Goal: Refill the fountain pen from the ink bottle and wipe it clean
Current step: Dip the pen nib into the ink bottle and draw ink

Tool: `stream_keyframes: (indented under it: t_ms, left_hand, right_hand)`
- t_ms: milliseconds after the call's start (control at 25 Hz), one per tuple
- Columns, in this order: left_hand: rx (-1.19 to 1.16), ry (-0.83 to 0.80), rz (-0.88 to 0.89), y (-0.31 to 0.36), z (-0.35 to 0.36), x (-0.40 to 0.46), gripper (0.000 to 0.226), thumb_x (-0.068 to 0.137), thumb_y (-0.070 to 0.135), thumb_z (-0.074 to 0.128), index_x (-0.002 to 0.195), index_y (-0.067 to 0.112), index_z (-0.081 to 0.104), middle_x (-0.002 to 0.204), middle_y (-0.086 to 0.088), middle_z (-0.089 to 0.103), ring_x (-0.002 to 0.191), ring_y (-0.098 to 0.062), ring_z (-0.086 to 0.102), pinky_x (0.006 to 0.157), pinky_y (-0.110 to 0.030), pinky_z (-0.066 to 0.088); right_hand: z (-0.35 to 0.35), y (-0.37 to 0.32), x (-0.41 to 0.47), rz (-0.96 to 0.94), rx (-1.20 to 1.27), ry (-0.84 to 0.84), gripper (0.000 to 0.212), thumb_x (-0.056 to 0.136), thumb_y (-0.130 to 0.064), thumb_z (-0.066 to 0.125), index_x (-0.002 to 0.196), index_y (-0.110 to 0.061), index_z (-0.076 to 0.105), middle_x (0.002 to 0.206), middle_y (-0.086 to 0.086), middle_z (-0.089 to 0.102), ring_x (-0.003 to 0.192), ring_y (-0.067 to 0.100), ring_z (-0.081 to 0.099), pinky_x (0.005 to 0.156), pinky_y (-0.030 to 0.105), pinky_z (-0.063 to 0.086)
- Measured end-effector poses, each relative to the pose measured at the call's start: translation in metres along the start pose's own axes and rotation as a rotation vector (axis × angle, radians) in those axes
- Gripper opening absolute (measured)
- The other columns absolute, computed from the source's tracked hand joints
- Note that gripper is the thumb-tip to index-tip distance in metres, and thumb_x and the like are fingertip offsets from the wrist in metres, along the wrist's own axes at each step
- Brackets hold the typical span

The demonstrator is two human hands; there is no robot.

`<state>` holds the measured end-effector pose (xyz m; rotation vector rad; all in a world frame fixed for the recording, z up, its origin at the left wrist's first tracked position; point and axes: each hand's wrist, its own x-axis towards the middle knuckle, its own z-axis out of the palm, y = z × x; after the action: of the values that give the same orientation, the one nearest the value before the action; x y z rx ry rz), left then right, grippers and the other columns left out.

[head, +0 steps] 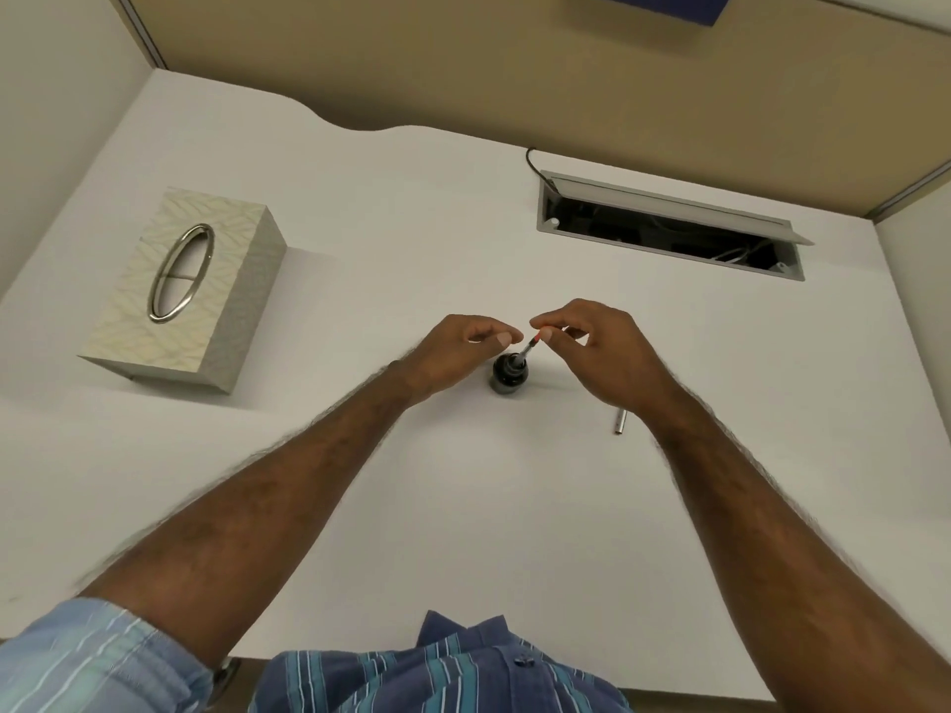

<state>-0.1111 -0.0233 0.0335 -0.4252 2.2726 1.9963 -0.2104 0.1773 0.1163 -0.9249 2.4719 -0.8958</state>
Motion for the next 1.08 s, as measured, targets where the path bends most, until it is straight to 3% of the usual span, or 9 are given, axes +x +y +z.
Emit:
stream_keyframes:
  t_ms: [160,240,560,680,880,1080]
  left_hand:
    - [-0.03,-0.062,0.012,-0.001,0.0,0.004,0.025,0.108,0.024,0.063,0.124,0.015,0.079,0.126,0.004,0.079,0.115,-0.002,0.07,0.097,-0.012,0.05]
    - [-0.053,-0.085,0.032,-0.003,0.001,0.005,0.026,0.107,0.024,0.064,0.125,0.014,0.079,0.127,0.004,0.079,0.123,-0.008,0.069,0.098,-0.009,0.05]
    - [-0.088,-0.107,0.104,-0.011,0.005,0.008,0.024,0.106,0.02,0.066,0.125,0.013,0.078,0.128,0.002,0.079,0.125,-0.011,0.069,0.1,-0.012,0.051]
    - [-0.067,-0.079,0.117,-0.014,0.007,0.009,0.022,0.104,0.019,0.068,0.122,0.013,0.08,0.125,0.002,0.079,0.123,-0.011,0.07,0.103,-0.021,0.052]
    - [-0.027,-0.034,0.135,-0.016,0.01,0.01,0.019,0.104,0.019,0.068,0.116,0.013,0.081,0.124,0.001,0.079,0.121,-0.015,0.071,0.11,-0.04,0.055]
    - [-0.035,-0.042,0.123,-0.017,0.012,0.01,0.016,0.103,0.021,0.068,0.112,0.021,0.081,0.125,0.004,0.079,0.122,-0.014,0.071,0.111,-0.044,0.054]
  right_hand:
    - [0.005,-0.005,0.01,0.015,-0.005,-0.006,0.021,0.104,-0.024,0.068,0.119,-0.02,0.082,0.107,-0.009,0.075,0.097,0.012,0.067,0.075,-0.003,0.038]
    - [0.006,-0.007,0.011,0.023,-0.01,0.009,0.02,0.103,-0.023,0.069,0.118,-0.019,0.082,0.106,-0.007,0.078,0.098,0.014,0.069,0.074,-0.003,0.038]
    - [0.006,-0.007,0.012,0.012,-0.029,0.058,0.018,0.101,-0.022,0.071,0.114,-0.018,0.083,0.104,-0.005,0.08,0.098,0.017,0.072,0.073,-0.002,0.04]
    - [0.008,-0.006,0.012,0.026,-0.024,0.079,0.015,0.101,-0.022,0.072,0.11,-0.019,0.083,0.099,-0.01,0.077,0.093,0.012,0.07,0.072,-0.001,0.039]
    - [0.013,-0.004,0.009,0.051,0.002,0.137,0.011,0.099,-0.024,0.075,0.097,-0.018,0.084,0.092,-0.01,0.079,0.079,-0.012,0.065,0.07,0.0,0.041]
    - [0.018,-0.003,0.011,0.108,0.024,0.183,0.018,0.096,-0.033,0.078,0.091,-0.017,0.083,0.087,-0.01,0.079,0.076,-0.01,0.066,0.069,0.003,0.045]
